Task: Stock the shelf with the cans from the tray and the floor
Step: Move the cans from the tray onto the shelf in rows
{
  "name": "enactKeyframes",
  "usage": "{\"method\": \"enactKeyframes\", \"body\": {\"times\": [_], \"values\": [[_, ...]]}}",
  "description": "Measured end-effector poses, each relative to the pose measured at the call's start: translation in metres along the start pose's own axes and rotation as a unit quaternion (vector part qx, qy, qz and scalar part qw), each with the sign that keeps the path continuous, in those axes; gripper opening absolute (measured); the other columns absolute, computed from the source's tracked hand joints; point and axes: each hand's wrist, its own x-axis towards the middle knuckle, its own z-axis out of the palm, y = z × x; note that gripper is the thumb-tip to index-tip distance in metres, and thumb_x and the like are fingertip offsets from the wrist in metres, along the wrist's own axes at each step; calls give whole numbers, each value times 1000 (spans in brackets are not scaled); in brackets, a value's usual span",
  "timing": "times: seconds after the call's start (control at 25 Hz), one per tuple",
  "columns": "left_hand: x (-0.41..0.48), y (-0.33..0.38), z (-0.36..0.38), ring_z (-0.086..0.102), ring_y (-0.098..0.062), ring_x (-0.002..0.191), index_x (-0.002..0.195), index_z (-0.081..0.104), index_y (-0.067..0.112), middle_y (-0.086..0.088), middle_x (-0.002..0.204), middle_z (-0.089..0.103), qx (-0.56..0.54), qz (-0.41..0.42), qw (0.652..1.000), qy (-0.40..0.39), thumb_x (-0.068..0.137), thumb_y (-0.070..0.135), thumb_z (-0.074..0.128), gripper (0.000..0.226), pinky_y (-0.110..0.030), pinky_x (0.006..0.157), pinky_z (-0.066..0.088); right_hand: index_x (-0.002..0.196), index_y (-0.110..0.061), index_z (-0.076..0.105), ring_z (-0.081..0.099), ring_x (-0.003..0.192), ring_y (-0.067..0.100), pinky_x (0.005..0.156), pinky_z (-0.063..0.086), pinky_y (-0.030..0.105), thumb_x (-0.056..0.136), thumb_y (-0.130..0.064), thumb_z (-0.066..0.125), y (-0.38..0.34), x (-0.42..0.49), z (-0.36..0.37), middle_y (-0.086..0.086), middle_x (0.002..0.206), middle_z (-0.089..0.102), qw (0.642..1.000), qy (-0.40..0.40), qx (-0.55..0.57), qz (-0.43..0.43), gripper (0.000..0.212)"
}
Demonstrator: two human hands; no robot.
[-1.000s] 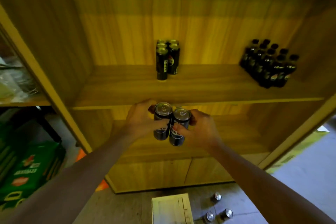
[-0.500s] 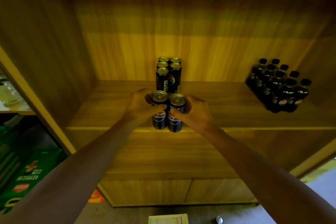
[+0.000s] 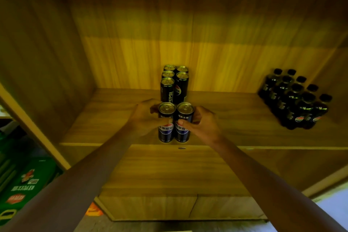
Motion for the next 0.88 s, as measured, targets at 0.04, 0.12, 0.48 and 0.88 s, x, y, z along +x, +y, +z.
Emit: {"method": "enactKeyframes", "body": {"times": [0.04, 0.12, 0.48, 0.88], "values": [[3, 2, -1, 70, -12, 96, 107, 70, 13, 0, 102, 73, -6, 5, 1000, -7, 65, 10, 90, 47, -28, 82, 57, 101, -21, 64, 70, 86, 10, 77, 62, 41, 72, -45, 85, 2, 3, 0, -6, 96, 72, 1000, 0, -5, 6, 43], [12, 6, 0, 69, -7, 87, 103, 70, 12, 2, 96, 73, -9, 1, 1000, 4, 66, 5, 89, 42, -19, 72, 54, 99, -20, 64, 70, 84, 11, 76, 62, 42, 72, -45, 84, 4, 13, 0, -5, 94, 72, 1000, -7, -9, 13, 42], [71, 0, 19, 61, 1, 77, 105, 70, 13, 10, 87, 67, 43, -34, 994, 96, 64, 15, 90, 46, -16, 63, 45, 112, -13, 65, 70, 91, 18, 81, 61, 42, 77, -37, 84, 11, 79, 3, 5, 107, 73, 1000, 0, -30, 5, 47], [83, -10, 16, 62, 3, 78, 109, 70, 14, 4, 95, 71, 33, -30, 995, 85, 64, 16, 90, 49, -17, 68, 49, 117, -10, 64, 69, 104, 25, 89, 58, 50, 77, -30, 84, 14, 122, 20, 11, 117, 72, 999, 2, 17, 32, 49]]}}
